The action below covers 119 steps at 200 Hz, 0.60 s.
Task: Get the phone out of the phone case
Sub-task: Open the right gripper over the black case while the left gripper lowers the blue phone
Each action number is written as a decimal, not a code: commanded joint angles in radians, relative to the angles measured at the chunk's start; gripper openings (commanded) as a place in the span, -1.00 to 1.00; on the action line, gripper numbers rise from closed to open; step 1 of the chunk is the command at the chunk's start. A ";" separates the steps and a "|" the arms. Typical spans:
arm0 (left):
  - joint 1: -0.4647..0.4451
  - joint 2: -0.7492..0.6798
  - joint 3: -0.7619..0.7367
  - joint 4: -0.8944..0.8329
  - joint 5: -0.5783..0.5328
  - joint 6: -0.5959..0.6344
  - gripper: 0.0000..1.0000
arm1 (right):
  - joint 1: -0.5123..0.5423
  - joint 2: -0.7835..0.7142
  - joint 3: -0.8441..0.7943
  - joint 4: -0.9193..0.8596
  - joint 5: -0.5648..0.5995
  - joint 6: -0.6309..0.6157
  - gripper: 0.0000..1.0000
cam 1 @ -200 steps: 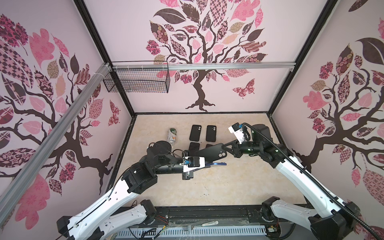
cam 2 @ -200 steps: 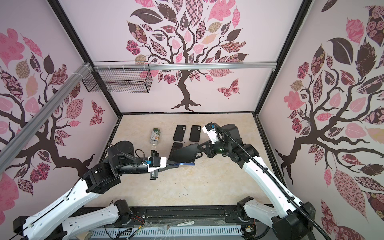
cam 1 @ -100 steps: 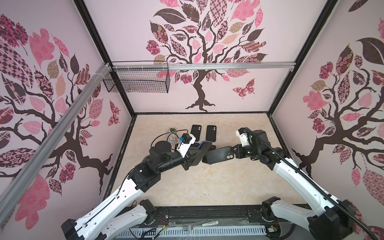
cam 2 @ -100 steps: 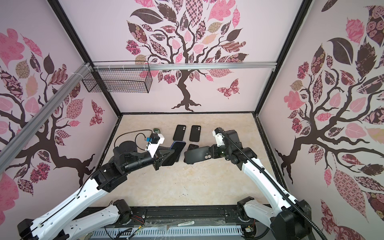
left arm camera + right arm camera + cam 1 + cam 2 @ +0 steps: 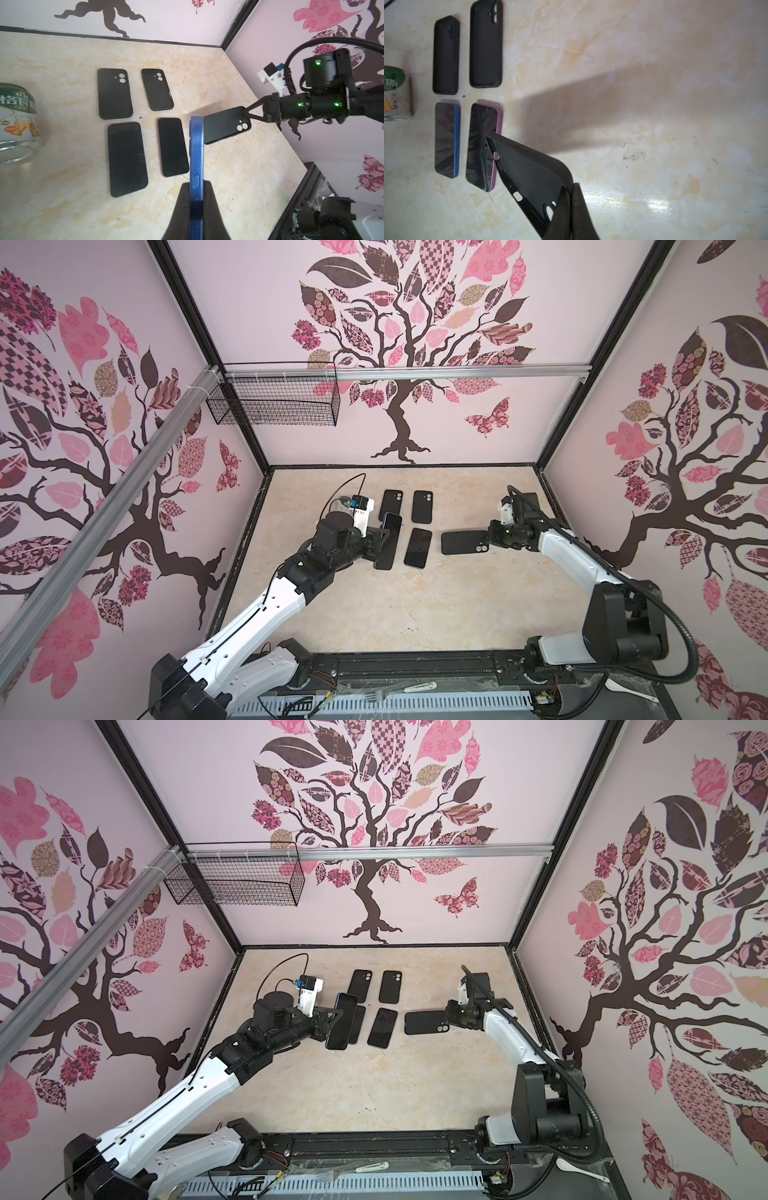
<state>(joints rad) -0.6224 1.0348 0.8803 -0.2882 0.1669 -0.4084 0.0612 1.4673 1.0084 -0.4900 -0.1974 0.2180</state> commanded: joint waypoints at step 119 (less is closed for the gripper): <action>0.021 0.054 0.023 0.006 0.083 0.045 -1.00 | 0.061 0.435 0.480 -0.254 0.288 -0.538 -0.45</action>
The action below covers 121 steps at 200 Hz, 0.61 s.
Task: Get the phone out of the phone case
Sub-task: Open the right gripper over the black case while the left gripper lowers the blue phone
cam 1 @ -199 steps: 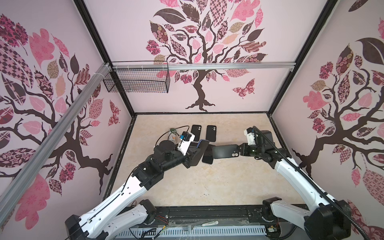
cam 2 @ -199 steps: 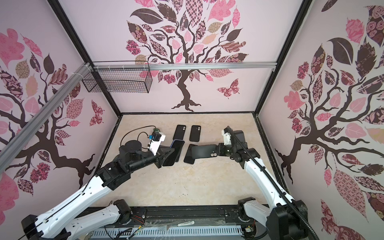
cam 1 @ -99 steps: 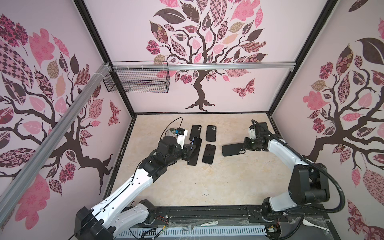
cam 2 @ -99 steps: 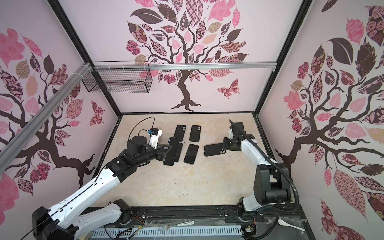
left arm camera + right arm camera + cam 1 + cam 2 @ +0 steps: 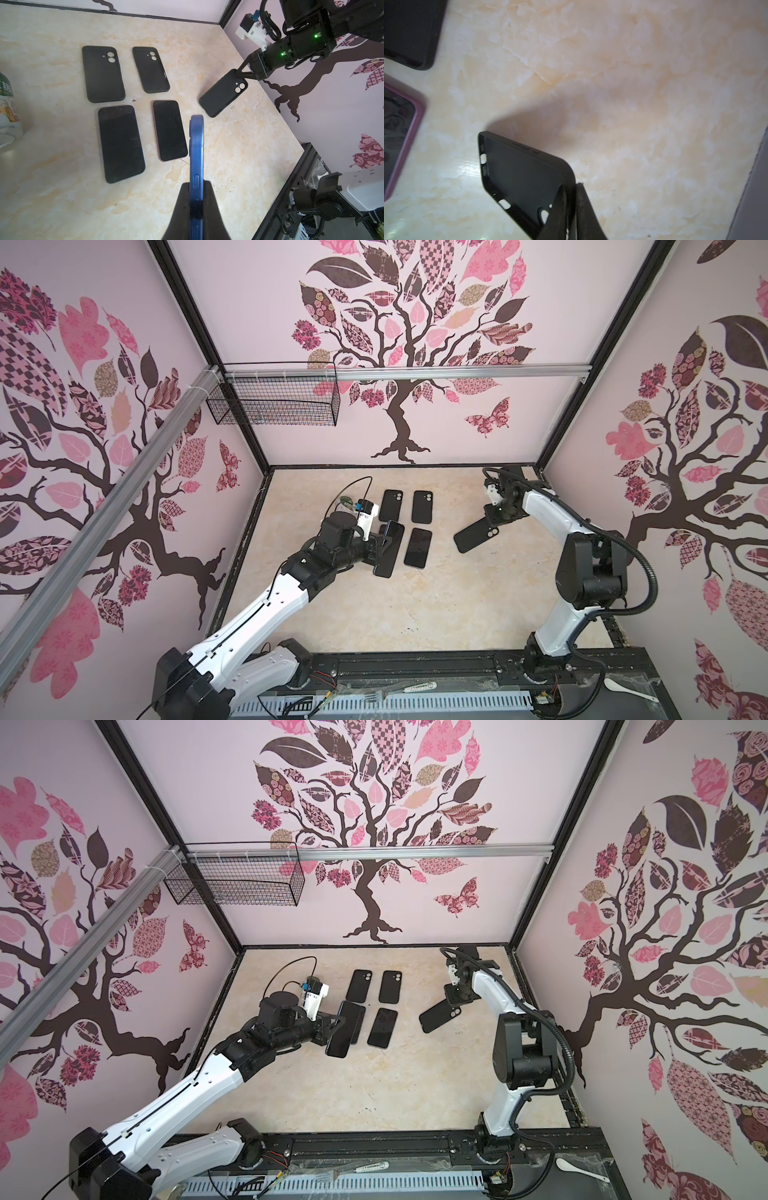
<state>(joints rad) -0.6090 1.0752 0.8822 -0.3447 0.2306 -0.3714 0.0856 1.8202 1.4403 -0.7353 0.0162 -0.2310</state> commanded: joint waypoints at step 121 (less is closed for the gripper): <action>-0.007 0.126 0.009 0.217 0.067 0.102 -1.00 | 0.087 -0.207 -0.241 0.296 0.064 0.650 0.50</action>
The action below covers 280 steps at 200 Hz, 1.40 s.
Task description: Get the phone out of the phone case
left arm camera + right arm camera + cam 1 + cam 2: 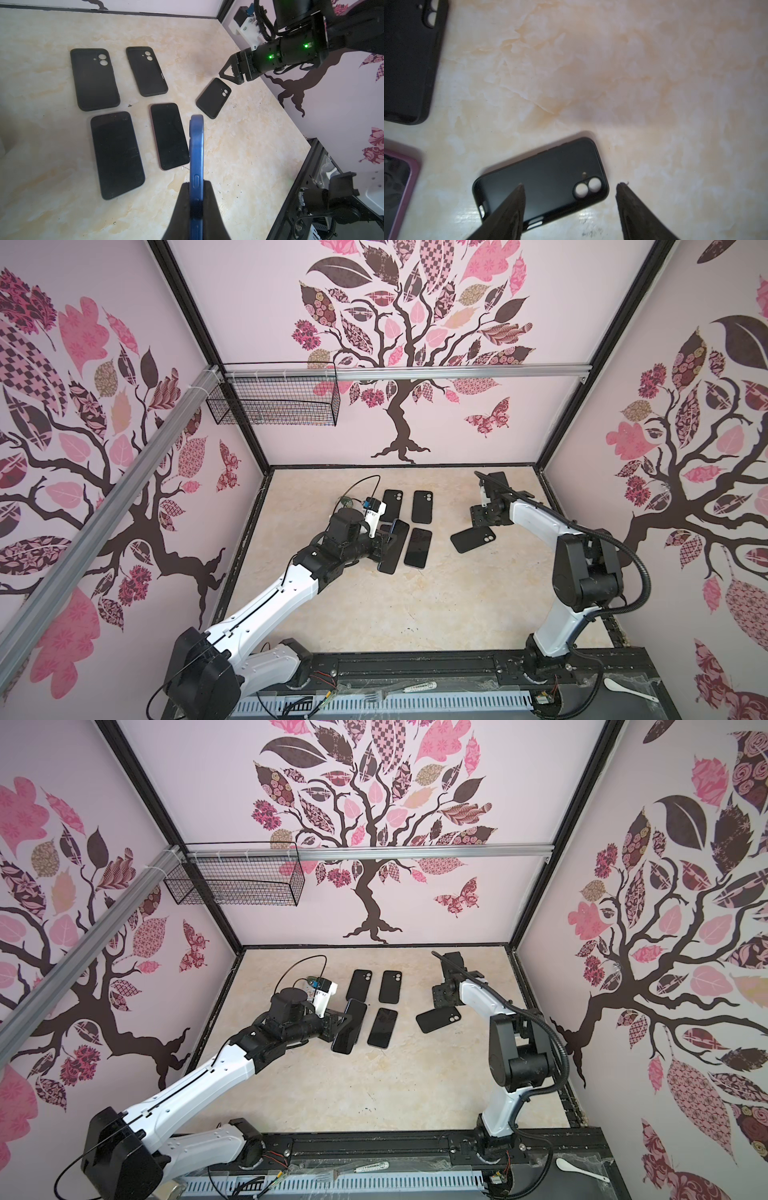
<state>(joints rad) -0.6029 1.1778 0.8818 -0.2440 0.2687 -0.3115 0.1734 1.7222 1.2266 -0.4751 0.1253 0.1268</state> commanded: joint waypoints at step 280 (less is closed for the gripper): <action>-0.124 0.295 0.124 0.319 0.040 0.144 -1.00 | 0.009 0.229 0.080 -0.206 -0.054 0.672 -0.17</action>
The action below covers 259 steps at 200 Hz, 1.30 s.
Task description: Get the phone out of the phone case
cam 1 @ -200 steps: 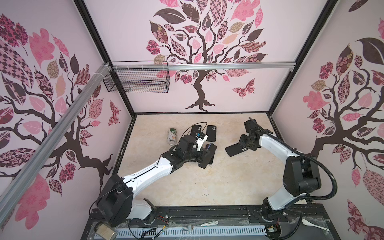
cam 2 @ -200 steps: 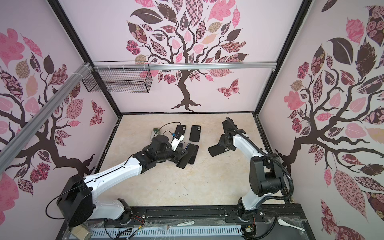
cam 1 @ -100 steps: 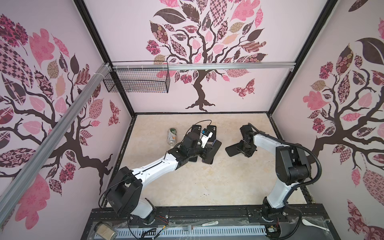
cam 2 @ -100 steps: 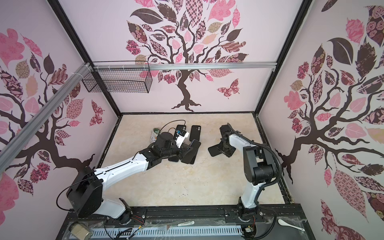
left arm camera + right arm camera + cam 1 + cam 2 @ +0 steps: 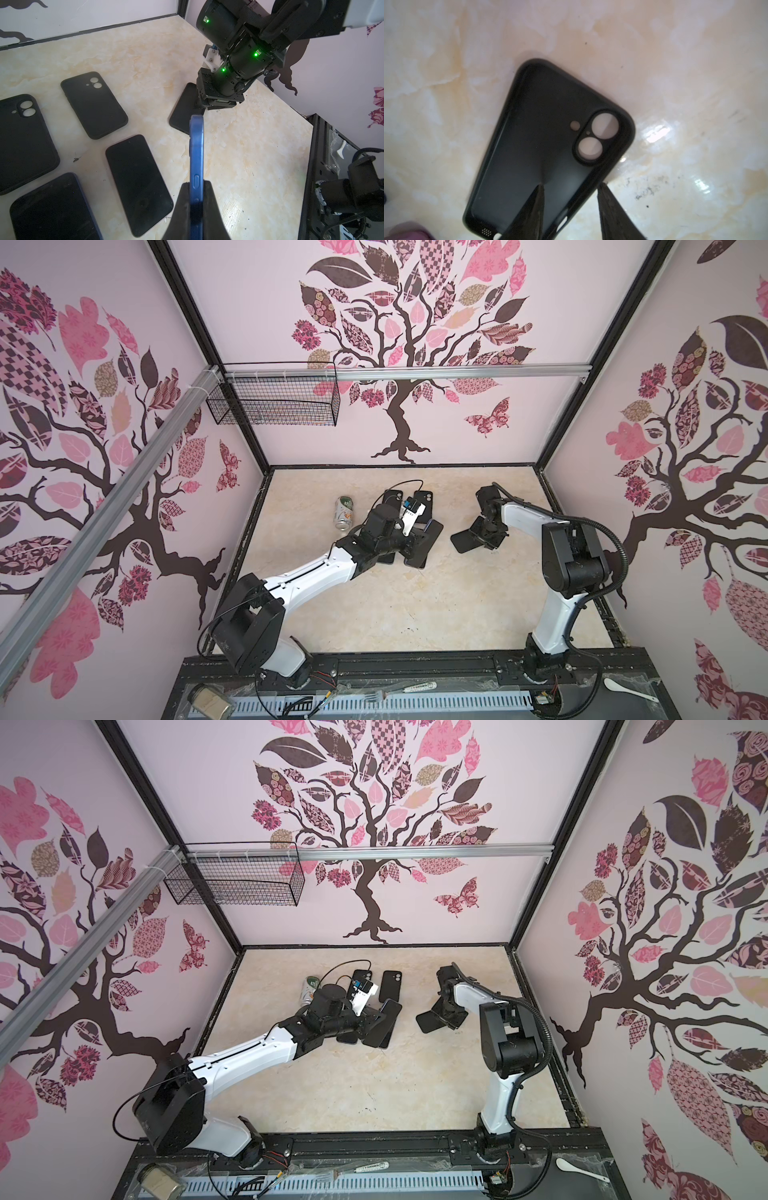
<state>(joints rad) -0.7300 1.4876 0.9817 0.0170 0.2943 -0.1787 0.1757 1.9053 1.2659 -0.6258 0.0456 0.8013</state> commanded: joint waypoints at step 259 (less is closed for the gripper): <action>0.143 -0.202 -0.121 0.138 -0.024 -0.227 -1.00 | -0.045 -0.192 -0.072 0.001 0.167 -0.148 -1.00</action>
<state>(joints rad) -0.6083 1.2926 0.8761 0.0803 0.2764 -0.3420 0.1356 1.7985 1.1671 -0.6308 0.1284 0.7486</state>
